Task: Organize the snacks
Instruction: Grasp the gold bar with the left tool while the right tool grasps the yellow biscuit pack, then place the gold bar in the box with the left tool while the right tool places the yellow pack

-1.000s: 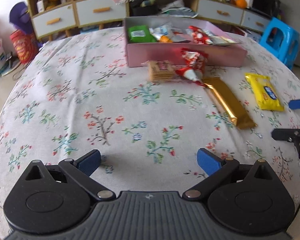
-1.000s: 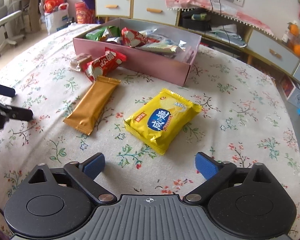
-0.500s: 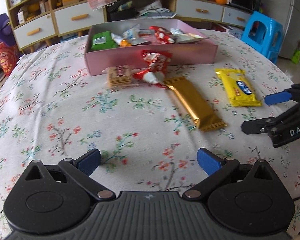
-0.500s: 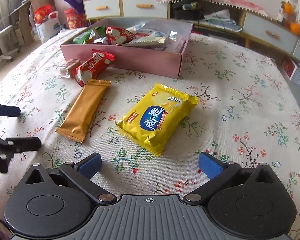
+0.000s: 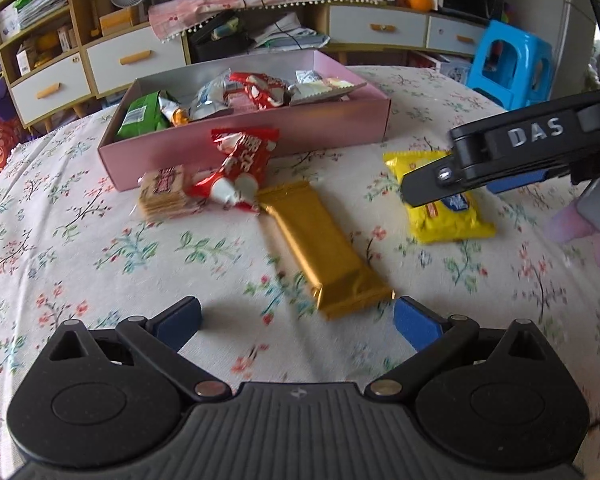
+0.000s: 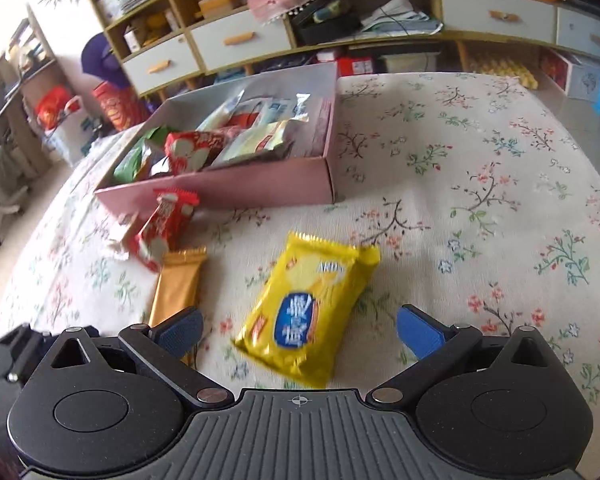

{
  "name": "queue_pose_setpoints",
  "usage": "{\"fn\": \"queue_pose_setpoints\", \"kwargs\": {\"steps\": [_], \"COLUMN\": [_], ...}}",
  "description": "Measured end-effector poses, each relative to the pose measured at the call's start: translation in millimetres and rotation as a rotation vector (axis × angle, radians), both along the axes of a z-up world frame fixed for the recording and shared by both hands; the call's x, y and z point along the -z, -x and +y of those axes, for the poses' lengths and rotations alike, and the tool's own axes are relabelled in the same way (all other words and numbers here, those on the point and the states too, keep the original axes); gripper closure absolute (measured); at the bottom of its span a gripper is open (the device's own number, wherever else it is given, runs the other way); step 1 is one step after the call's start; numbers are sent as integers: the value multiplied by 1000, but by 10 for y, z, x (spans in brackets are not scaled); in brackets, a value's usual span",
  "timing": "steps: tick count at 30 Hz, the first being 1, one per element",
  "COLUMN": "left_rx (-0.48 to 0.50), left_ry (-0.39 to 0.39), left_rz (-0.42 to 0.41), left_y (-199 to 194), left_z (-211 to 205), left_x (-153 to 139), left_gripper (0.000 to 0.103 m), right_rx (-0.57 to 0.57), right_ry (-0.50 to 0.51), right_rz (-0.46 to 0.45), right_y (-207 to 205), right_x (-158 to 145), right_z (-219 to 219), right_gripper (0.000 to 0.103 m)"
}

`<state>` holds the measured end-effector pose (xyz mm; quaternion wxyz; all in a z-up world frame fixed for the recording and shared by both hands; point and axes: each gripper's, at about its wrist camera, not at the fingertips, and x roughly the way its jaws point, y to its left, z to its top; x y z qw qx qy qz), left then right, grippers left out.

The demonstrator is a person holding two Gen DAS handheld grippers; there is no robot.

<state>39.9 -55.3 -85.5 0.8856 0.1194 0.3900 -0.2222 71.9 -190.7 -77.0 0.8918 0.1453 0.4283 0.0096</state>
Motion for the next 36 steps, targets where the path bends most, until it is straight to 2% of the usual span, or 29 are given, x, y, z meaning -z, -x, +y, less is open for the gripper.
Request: {"fn": "queue_pose_setpoints", "kwargs": {"steps": [6, 12, 15, 17, 20, 25, 34, 36], "left_rx": [-47, -56, -57, -61, -75, -100, -96, -79], "left_ry": [13, 20, 23, 25, 31, 39, 32, 29], "left_rz": [-13, -26, -34, -39, -45, -47, -50, -47], "left_y": [-90, -124, -136, -152, -181, -202, -212, -214], "left_z": [-100, -104, -84, -77, -59, -60, -62, -70], "left_x": [9, 4, 1, -6, -19, -35, -75, -90], "left_gripper": [2, 6, 10, 12, 19, 27, 58, 68], "right_rx": [6, -20, -23, -16, -6, 3, 3, 2], "right_ry": [36, 123, 157, 146, 118, 89, 86, 85], "right_rz": [-5, -11, -18, -18, -16, -13, -8, -7], "right_y": [-131, -207, -221, -232, -242, -239, -212, -212], "right_x": [56, 116, 106, 96, 84, 74, 63, 63], "right_z": [48, 122, 121, 77, 0, -63, -63, -64], "right_gripper": [3, 19, 33, 41, 46, 47, 47, 48]}}
